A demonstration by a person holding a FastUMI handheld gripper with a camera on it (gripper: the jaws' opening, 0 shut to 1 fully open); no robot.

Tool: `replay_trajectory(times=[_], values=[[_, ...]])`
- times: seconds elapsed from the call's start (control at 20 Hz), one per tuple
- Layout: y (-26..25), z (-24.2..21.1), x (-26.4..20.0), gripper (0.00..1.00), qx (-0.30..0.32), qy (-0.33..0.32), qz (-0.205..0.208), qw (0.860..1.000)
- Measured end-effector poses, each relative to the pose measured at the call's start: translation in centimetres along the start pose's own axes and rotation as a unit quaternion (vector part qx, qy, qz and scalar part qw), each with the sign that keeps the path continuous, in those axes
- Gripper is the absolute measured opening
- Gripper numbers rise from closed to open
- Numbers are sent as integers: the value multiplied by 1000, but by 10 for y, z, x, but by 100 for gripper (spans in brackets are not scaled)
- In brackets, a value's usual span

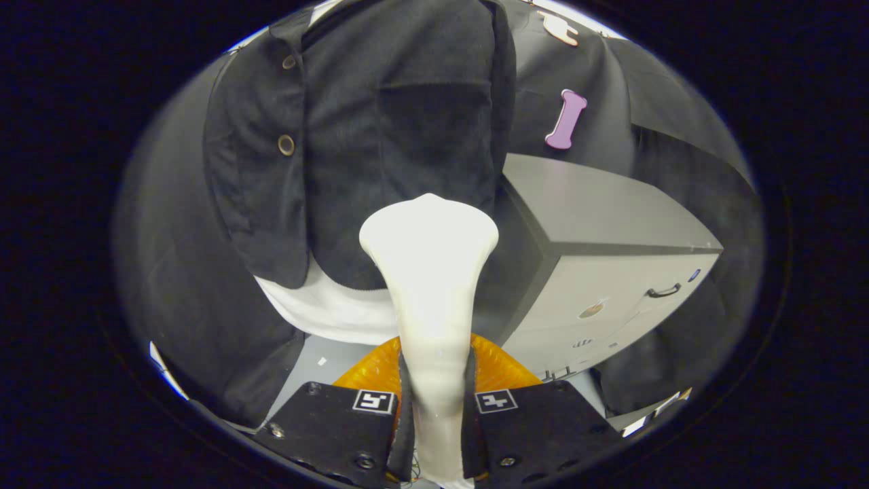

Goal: Iron the clothes twice with a garment steamer, once on the left side and once on the right side.

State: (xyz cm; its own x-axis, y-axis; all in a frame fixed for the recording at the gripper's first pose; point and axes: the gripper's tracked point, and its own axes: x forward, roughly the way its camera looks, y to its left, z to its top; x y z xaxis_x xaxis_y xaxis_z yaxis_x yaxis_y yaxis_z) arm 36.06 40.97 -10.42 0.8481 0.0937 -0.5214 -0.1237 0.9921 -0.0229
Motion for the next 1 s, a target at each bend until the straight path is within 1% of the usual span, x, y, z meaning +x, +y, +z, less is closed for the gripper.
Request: replay_trajectory(times=[0.15,0.3,0.6,0.85,1.0], values=[[10,30,-34,30,2,-32,10,999],[29,67,-74,30,0,-70,30,997],[80,148,-147,30,-9,-150,63,987],[131,197,-187,30,-14,-192,85,978],[156,222,-200,30,-17,-208,85,974]])
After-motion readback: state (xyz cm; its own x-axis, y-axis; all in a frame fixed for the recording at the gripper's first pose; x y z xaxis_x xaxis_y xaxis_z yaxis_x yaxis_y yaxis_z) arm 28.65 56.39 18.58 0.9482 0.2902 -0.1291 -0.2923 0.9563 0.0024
